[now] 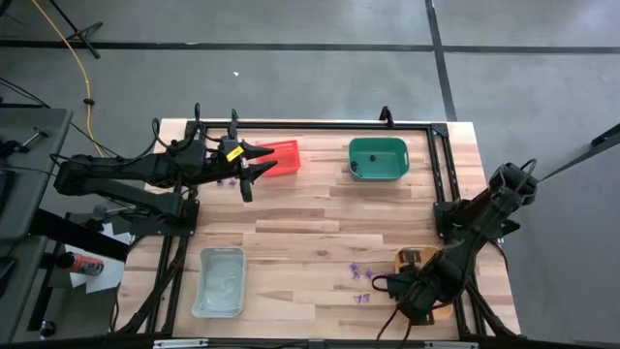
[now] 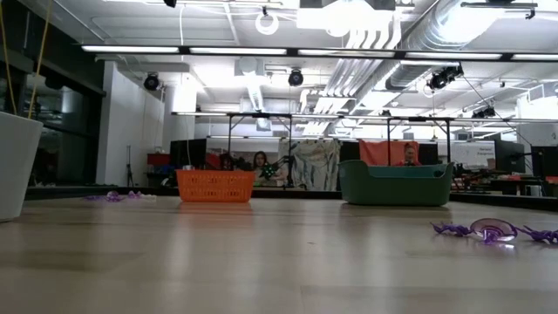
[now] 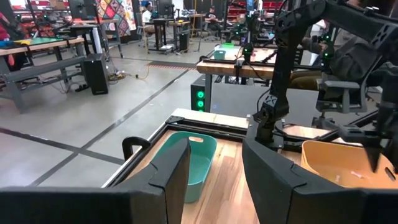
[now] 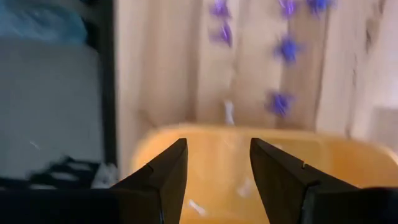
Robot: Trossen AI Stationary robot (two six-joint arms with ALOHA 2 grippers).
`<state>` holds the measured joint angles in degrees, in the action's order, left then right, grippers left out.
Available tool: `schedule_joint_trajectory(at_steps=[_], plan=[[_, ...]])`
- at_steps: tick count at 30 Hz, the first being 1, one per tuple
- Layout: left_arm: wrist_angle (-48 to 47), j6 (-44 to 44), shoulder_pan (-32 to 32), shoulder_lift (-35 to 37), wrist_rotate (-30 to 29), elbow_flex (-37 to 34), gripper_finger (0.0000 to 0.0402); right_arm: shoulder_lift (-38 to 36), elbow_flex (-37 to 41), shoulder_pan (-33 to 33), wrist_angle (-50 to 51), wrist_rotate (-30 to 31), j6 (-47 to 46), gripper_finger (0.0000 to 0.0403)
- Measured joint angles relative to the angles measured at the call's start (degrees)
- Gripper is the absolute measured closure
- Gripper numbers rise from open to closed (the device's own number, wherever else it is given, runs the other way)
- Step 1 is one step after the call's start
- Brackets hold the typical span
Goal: Sort Halloween decoration
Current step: Put the white bone toy into the yellow bin
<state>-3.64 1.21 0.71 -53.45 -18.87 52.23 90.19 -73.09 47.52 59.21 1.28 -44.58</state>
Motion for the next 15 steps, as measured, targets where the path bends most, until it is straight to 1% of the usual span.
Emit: schedule_joint_trajectory(at_steps=[3,5,10,12,15], plan=[[0.00,-0.98,0.00,0.00,0.00,0.00,0.0265,0.39,-0.44,-1.87,-4.26,-0.35,0.02,0.0233],[0.00,-1.44,0.00,0.00,0.02,0.00,0.0265,1.41,-0.45,-3.28,-5.67,-1.76,0.07,0.0233],[-0.05,-1.47,0.00,0.00,0.02,0.00,0.0265,5.53,-0.48,-6.92,-8.52,-9.41,5.03,0.0233],[-0.37,-1.47,0.00,0.00,0.02,0.00,0.0265,7.51,-1.45,-7.79,-7.63,-10.77,7.11,0.0233],[-1.48,-1.47,0.00,0.02,0.02,0.00,0.0265,9.62,-3.01,-8.26,-4.92,-10.82,11.02,0.0233]])
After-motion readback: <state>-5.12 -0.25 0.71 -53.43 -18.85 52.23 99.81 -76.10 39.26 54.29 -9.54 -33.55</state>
